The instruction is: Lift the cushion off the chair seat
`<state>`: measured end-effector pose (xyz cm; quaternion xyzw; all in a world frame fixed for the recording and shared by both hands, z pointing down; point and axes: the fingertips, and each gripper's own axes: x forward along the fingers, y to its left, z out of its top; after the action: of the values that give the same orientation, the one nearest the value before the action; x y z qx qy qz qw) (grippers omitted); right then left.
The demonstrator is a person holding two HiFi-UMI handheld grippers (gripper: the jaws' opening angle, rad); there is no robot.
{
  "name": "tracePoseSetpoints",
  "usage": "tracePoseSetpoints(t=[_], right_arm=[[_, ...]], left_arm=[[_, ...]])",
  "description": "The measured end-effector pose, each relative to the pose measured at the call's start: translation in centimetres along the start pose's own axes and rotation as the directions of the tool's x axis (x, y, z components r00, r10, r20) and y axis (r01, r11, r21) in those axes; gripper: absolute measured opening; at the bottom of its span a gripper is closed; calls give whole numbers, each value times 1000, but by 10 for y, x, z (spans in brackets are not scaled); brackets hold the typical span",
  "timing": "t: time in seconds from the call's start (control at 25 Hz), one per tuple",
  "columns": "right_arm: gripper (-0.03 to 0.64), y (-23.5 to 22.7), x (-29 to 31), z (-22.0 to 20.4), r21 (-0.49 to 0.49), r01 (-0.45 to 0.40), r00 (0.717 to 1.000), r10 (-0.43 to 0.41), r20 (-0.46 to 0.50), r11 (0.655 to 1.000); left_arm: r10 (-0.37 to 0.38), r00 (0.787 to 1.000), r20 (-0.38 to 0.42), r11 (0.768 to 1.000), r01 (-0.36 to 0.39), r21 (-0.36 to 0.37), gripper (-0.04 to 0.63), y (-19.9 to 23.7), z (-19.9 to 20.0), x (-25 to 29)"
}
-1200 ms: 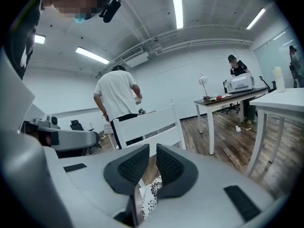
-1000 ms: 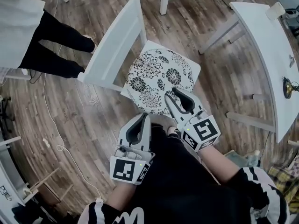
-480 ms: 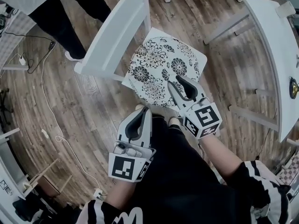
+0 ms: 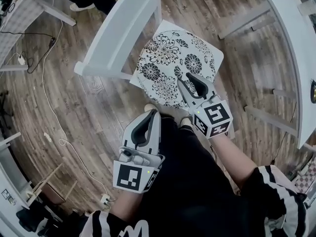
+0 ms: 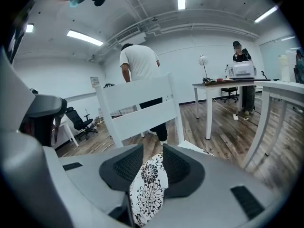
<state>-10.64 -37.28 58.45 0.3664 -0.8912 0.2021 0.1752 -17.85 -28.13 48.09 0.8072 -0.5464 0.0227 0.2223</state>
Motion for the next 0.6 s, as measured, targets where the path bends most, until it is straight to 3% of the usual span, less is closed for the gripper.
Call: tracePoseSetpoints(t=[0.6], right_arm=[[117,-17,36,-36,8,50,997,-50,-52,999]], left_arm=[[-24,999,-33,999,23,-23,2,10,-21,-1]])
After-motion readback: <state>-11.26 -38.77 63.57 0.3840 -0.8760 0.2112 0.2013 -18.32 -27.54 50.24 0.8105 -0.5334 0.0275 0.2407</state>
